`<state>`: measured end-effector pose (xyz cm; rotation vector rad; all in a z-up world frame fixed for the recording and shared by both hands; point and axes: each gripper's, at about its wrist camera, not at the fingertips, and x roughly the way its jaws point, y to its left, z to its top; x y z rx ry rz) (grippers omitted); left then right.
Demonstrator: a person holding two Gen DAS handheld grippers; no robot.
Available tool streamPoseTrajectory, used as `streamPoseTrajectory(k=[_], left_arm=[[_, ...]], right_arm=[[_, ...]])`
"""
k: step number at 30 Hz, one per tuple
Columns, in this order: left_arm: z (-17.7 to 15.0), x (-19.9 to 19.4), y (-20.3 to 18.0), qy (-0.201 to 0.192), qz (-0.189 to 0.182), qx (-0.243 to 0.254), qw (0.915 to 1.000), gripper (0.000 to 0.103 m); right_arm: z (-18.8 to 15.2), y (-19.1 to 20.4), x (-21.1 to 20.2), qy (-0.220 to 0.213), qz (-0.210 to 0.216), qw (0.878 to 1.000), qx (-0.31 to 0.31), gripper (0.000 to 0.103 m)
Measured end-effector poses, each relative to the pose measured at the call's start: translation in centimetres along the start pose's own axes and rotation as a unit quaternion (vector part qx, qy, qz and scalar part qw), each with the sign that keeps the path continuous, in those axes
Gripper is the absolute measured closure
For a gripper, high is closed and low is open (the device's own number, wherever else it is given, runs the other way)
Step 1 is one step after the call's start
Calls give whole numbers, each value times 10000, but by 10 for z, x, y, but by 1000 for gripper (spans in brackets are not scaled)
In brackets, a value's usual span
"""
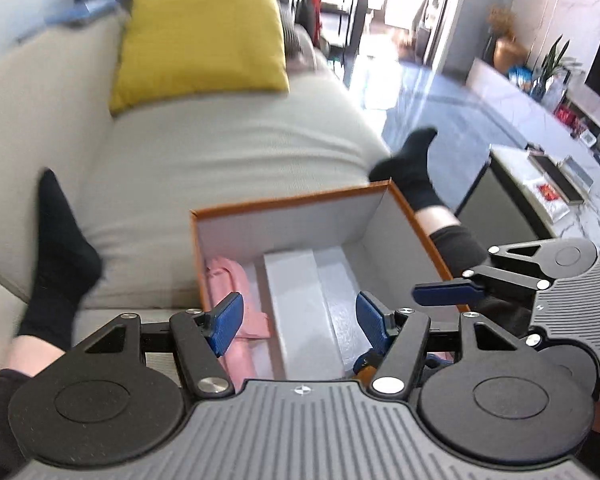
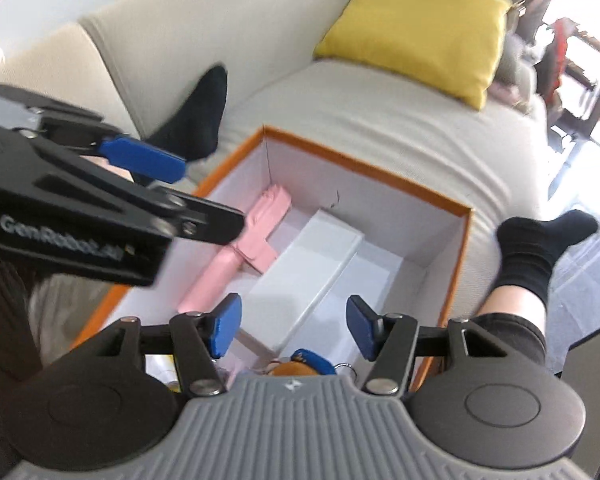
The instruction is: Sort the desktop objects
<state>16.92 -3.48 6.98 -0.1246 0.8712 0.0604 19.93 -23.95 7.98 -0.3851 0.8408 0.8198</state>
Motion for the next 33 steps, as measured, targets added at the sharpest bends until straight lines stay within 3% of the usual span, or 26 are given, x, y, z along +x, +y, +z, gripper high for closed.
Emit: streamPoseTrajectory(k=[3,9,14,17,21,27,33], left_arm=[[-13,-23,0,-317,60,-36,9995,24],[-42,-55,4,-886,254,-225,9955,14],[-79,-60,13,-1074,242,-568,9923,14],[-102,-55,19,-1060,224,-860,9904,14],[-123,-50,19,-1002,369,-858,9906,14],[-141,-47,19,-1052,486,-828,9898,13],[-148,-48,21,-1103,492,-863,9889,13]], right_arm=[[-2,12,11,-343,-203,9992,104,38],[-30,40,-25,-980,-463,9928,510,32],[-56,66,-30,-1364,-711,9848,808,27],[-71,77,-23,-1379,-819,9827,929,27],[-83,81,-7,-1196,-700,9835,1164,27],[-93,83,6,-1159,-806,9783,1514,24],[-96,86,9,-1123,-804,9792,1486,22]])
